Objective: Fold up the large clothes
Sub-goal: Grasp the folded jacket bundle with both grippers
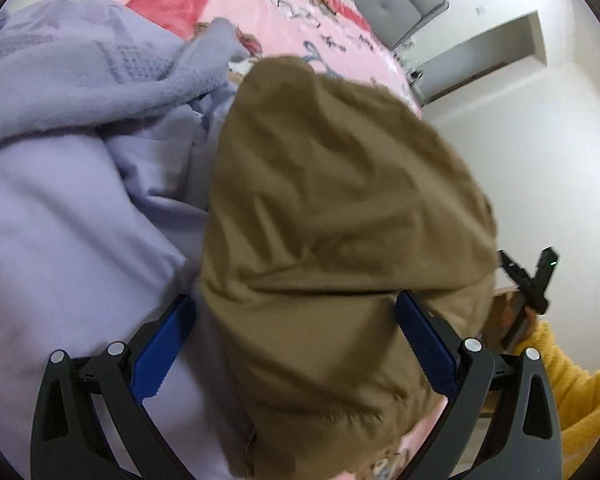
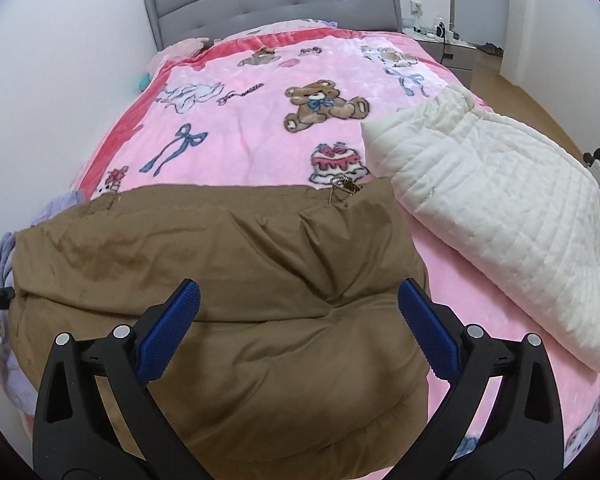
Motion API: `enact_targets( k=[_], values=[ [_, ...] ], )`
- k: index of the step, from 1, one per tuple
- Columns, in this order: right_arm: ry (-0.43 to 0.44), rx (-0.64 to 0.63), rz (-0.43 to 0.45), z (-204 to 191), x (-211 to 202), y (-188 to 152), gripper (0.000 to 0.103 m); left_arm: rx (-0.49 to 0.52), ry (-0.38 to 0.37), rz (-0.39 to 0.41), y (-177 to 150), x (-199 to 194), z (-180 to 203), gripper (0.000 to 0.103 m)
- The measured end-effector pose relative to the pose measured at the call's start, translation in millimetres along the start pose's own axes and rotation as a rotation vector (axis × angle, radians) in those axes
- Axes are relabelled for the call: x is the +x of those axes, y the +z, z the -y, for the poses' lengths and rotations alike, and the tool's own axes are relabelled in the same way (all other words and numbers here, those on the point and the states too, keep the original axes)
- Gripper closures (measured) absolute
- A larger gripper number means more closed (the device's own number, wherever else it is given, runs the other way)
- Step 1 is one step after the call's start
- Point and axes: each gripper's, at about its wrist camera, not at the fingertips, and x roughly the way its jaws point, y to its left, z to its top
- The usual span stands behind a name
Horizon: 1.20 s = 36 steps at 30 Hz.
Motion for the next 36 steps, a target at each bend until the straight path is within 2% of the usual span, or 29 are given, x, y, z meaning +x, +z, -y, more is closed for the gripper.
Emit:
enact_targets(
  k=[4,8,11,17,20,24,28,29,32,34,36],
  values=[
    [-0.014,-0.004,-0.033,-1.1,4.4,-6.7,0.008,0.013,0.031,0.022,2.0,2.7,12.9,0.004],
    [-0.007,0.002,-0.050,0.4,6.2,-11.7,0.008,0.136,0.096,0.039,-9.1,1.9,42.4,0.005],
    [-0.008,0.010,-0.055,1.1,7.9,-15.4,0.008,0.152,0.084,-0.040,-9.0,23.2,46.6,0.004],
    [0.003,0.015,-0.061,1.3,10.5,-20.1,0.008,0.072,0.098,-0.149,25.0,69.7,39.9,0.004],
    [0.014,-0.001,-0.064,0.8,11.4,-21.2,0.008,0.063,0.056,-0.193,28.1,74.6,30.8,0.004],
    [-0.026,-0.036,-0.081,5.6,17.8,-22.6,0.008,0.096,0.051,-0.127,20.2,70.6,32.7,0.004],
    [-0.002,0.018,-0.069,25.0,17.2,-23.7,0.008,0.008,0.047,-0.123,19.9,68.4,33.7,0.004],
    [-0.006,0.027,-0.068,28.2,16.8,-24.0,0.008,-0.007,0.032,-0.121,21.4,68.8,36.4,0.005],
    [-0.015,0.006,-0.062,34.6,13.6,-26.5,0.008,0.053,-0.021,-0.155,24.8,75.3,56.6,0.005],
    [-0.026,-0.051,-0.043,35.6,11.4,-29.2,0.008,0.067,-0.114,-0.160,27.9,76.0,64.8,0.005],
    [-0.041,-0.113,-0.045,36.0,15.9,-33.2,0.008,0.079,-0.130,-0.165,29.0,75.9,63.5,0.005]
  ],
)
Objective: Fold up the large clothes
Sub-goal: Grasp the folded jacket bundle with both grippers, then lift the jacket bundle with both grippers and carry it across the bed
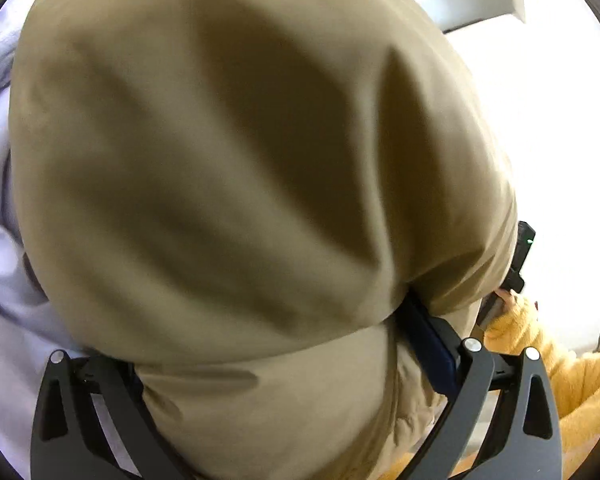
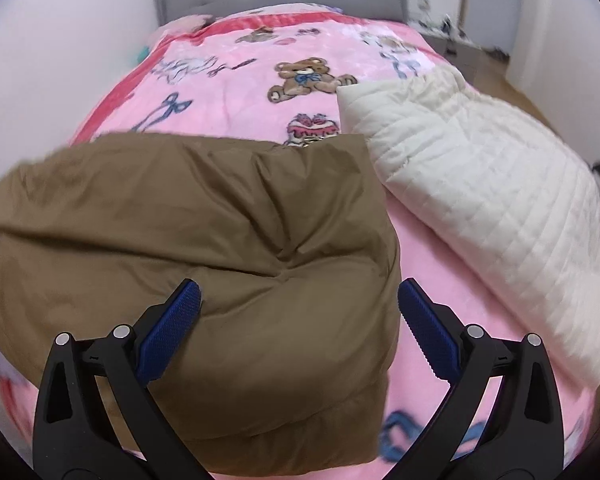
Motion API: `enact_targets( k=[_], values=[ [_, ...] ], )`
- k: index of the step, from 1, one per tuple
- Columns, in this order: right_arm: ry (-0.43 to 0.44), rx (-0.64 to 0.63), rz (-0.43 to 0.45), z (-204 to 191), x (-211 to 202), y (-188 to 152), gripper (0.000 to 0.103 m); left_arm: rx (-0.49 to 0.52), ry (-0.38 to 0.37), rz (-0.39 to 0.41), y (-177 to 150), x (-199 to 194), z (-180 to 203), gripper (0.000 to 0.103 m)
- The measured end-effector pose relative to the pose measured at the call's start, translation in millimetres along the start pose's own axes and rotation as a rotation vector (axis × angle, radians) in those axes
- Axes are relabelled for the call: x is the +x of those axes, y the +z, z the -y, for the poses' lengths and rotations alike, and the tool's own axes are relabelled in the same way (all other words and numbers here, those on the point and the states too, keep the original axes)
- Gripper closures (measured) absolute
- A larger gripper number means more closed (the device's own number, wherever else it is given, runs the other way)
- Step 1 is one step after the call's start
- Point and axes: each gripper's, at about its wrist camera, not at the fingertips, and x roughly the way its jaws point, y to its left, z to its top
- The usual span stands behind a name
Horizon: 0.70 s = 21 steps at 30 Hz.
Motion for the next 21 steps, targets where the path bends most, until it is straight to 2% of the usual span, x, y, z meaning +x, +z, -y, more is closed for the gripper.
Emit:
enact_targets(
  k=[2,4,11,17,19,20,21],
  values=[
    [0.010,-0.024,-0.041,3.1,8.6,-3.3,0.008,-0.025,0.023,-0.030,2.5,6.6,-12.8,0.004],
    [0.091,0.022,-0.089,15.4,19.1,-5.8,0.008,0.003,0.027,-0.051,-0.6,12.4,-21.6,0.004],
    [0.223,0.223,-0.193,64.6,58.6,-7.1,0.008,0.036,0.006,-0.014,-8.7,4.2,-25.7,0.004],
    [0.441,0.279,-0.301,75.7,109.9,-11.0,0.008,0.031,0.000,-0.026,-9.3,4.5,-25.4,0.004],
    [0.602,0.462,-0.449,81.2,145.5,-20.9,0.007,0.029,-0.003,-0.021,-6.1,3.8,-26.6,0.004],
    [0.625,0.504,-0.491,80.6,154.6,-21.4,0.007,0.028,-0.004,-0.020,-6.8,2.3,-28.4,0.004],
    [0.622,0.465,-0.514,73.6,158.1,-14.3,0.007,0.025,-0.006,-0.019,-5.6,1.7,-28.7,0.004]
  ],
)
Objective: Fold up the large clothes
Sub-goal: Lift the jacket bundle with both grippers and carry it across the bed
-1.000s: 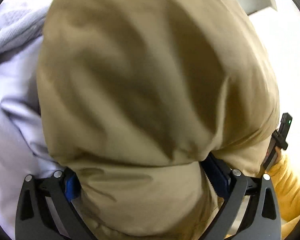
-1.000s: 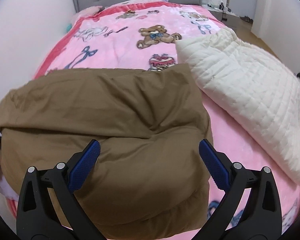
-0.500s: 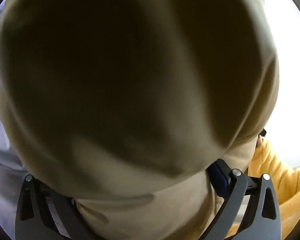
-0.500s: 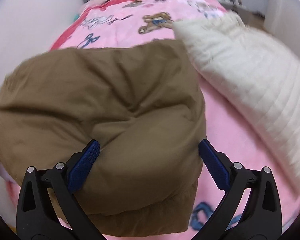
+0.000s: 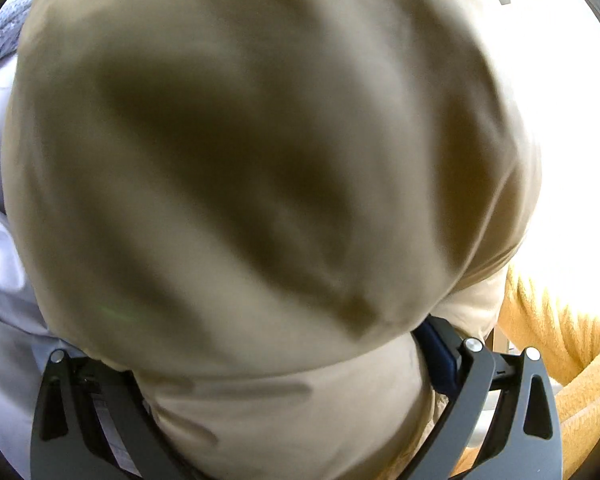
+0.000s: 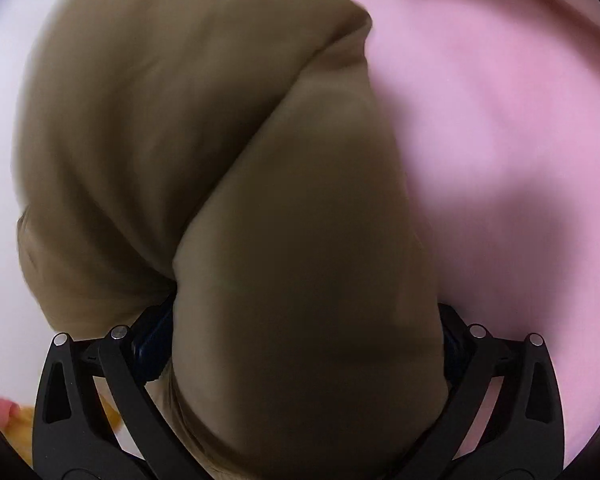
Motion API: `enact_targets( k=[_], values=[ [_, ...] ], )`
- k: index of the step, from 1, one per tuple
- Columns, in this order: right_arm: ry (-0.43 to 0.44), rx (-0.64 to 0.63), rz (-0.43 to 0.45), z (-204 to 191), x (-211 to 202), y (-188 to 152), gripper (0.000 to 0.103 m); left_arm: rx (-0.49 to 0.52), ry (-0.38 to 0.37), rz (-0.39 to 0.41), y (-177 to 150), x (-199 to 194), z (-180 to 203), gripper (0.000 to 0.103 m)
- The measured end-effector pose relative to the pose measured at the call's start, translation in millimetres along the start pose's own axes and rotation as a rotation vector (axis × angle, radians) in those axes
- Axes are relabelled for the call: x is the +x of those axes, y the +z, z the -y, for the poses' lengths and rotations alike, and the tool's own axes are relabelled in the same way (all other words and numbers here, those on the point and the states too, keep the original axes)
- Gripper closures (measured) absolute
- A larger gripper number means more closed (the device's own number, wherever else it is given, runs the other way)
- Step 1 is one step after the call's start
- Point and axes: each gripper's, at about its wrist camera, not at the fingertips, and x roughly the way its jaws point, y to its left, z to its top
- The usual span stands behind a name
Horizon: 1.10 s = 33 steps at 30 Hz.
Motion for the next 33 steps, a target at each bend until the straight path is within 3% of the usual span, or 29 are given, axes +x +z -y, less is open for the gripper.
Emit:
enact_targets(
  k=[4,6,10,14,17,18,19,22,24,26,28,30,33],
  values=[
    [0.049,-0.107,-0.051,-22.7,1.0,2.9,0.007,-0.023,0.006,-0.001,7.1,9.5,-7.2,0.004],
    [0.034,-0.146,-0.041,-25.1,4.9,3.4,0.007,-0.045,-0.001,0.001,9.3,8.5,-11.0,0.004],
    [0.039,-0.076,-0.036,-19.4,21.4,7.2,0.007,-0.066,0.004,0.057,5.3,16.8,-3.3,0.004],
    [0.007,-0.007,0.055,-32.3,22.6,-7.4,0.007,-0.090,0.039,0.065,5.8,24.5,-1.5,0.004],
    [0.045,0.020,0.092,-44.5,20.1,-17.0,0.025,-0.137,0.065,0.041,14.7,29.7,-0.1,0.005],
    [0.049,0.018,0.104,-50.0,17.3,-19.9,0.041,-0.146,0.069,0.038,17.8,31.7,1.6,0.007],
    [0.043,0.017,0.111,-54.8,15.6,-22.4,0.054,-0.148,0.070,0.039,19.6,32.2,3.0,0.009],
    [-0.005,0.050,0.128,-69.5,9.9,-30.4,0.069,-0.179,0.066,0.064,24.0,28.4,8.4,0.034],
    [-0.025,0.041,0.147,-80.3,3.2,-35.7,0.075,-0.162,0.103,0.109,27.6,16.7,21.0,0.066],
    [-0.027,0.043,0.181,-91.4,-8.1,-41.0,0.080,-0.116,0.167,0.152,27.9,1.1,39.5,0.080],
    [-0.006,0.025,0.238,-109.3,-28.5,-57.1,0.083,-0.100,0.177,0.213,23.3,-18.8,55.7,0.084],
    [-0.007,-0.005,0.273,-125.6,-48.4,-80.3,0.084,-0.096,0.128,0.269,14.9,-42.0,71.2,0.085],
    [-0.010,0.000,0.309,-135.5,-72.5,-123.1,0.084,-0.061,0.108,0.269,4.0,-52.8,91.9,0.085]
  ],
)
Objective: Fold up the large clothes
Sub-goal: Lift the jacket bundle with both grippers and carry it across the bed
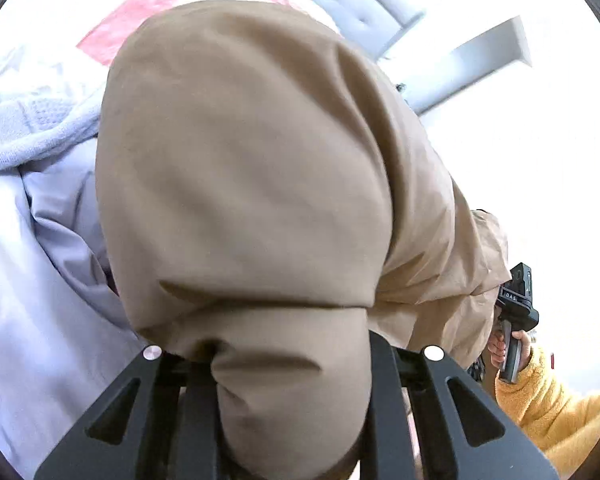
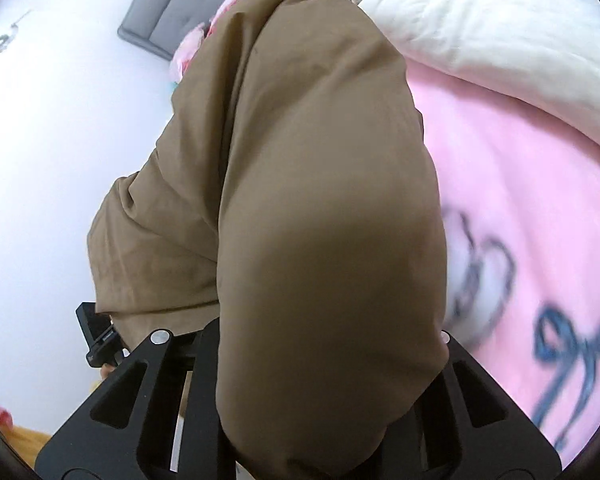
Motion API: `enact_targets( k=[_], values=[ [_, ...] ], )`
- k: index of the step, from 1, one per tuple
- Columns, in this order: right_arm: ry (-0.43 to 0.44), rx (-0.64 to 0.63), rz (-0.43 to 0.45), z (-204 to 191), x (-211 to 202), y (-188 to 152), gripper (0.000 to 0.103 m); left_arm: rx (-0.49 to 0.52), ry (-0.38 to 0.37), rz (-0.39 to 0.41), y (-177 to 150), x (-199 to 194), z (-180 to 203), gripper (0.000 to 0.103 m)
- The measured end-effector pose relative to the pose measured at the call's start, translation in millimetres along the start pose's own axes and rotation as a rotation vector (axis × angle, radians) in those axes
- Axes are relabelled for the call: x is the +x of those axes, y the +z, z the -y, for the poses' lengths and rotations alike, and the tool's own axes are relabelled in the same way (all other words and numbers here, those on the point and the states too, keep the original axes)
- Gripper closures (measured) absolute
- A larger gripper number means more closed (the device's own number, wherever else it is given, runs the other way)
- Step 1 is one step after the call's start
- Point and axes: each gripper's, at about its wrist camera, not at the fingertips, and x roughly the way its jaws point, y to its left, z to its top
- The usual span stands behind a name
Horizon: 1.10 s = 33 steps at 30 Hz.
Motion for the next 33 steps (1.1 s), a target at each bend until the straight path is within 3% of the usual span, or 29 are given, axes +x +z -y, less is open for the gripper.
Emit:
enact_targets(
  k=[5,10,13,16,17,18,20,21,22,24,33],
  values=[
    [-0.073,0.060,0.046,22.6,-66.8,-76.1,0.083,0.048,-0.088,-0.097,-40.2,-3.5,27.3,0.084],
    [-0.165,0.179,0.040,71.3,-77.7,-139.3,0.082,0.119,-0.064,-0.239,-76.8,38.2,33.1,0.080],
    [-0.181,0.159,0.055,90.2,-67.8,-165.8,0.079,0.180,-0.041,-0.288,-80.9,52.8,18.6,0.064],
    [-0.170,0.187,0.073,114.3,-68.6,-161.6,0.076,0.180,-0.062,-0.356,-66.1,60.4,-9.8,0.032],
    [-0.173,0.166,0.076,117.2,-68.5,-161.3,0.074,0.194,-0.036,-0.379,-64.5,64.4,-17.4,0.010],
    [-0.169,0.156,0.074,117.5,-66.0,-161.3,0.069,0.195,-0.036,-0.409,-63.3,67.9,-25.7,0.004],
    [-0.166,0.127,0.064,118.4,-59.2,-161.1,0.057,0.144,-0.137,-0.478,-50.6,76.2,-48.6,0.004],
    [-0.165,0.112,0.046,116.9,-47.7,-162.8,0.043,0.087,-0.196,-0.523,-48.7,88.1,-59.0,0.004],
    [-0.163,0.107,0.027,119.4,-41.9,-161.0,0.022,0.056,-0.221,-0.544,-40.0,92.7,-71.3,0.004],
    [-0.130,0.151,-0.012,139.7,-35.5,-144.9,0.008,0.047,-0.262,-0.562,-37.3,102.0,-76.8,0.004],
    [-0.067,0.226,0.030,151.4,-2.6,-153.4,0.010,0.052,-0.283,-0.539,-23.9,101.0,-85.1,0.006]
  ],
)
